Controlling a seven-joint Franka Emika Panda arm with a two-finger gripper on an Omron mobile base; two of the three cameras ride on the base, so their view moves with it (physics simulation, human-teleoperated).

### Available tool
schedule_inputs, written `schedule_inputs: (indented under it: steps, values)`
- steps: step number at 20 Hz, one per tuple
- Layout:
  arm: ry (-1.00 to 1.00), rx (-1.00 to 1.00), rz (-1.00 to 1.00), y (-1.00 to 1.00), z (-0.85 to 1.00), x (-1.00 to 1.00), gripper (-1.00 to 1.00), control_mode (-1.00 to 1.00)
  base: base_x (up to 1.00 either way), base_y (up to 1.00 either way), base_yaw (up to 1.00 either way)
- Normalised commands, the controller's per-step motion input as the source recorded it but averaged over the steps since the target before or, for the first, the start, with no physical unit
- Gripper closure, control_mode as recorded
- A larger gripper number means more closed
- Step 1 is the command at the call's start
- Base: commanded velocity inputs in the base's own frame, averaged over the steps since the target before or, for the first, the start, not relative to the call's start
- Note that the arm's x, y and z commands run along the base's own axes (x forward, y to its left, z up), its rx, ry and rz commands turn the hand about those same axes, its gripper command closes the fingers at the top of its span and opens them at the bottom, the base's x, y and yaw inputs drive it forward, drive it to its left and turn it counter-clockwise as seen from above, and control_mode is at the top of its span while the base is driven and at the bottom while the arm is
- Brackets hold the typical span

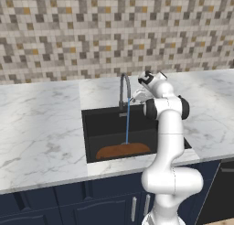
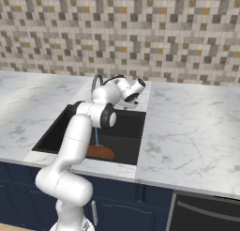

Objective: Turn on the sink faucet with hot water and rinse the cutting board for ten seconds, then turn off the faucet. Push the cutting board to reach the water if necessary.

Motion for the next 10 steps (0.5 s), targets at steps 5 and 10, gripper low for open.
schedule_inputs:
  steps: [5,10]
  values:
    - [0.0,0.0,0.0,0.0,0.0,0.09,-1.0,-1.0,0.0,0.0,0.0]
    - [0.0,0.0,0.0,0.03,0.0,0.07,-1.0,-1.0,0.0,0.0,0.0]
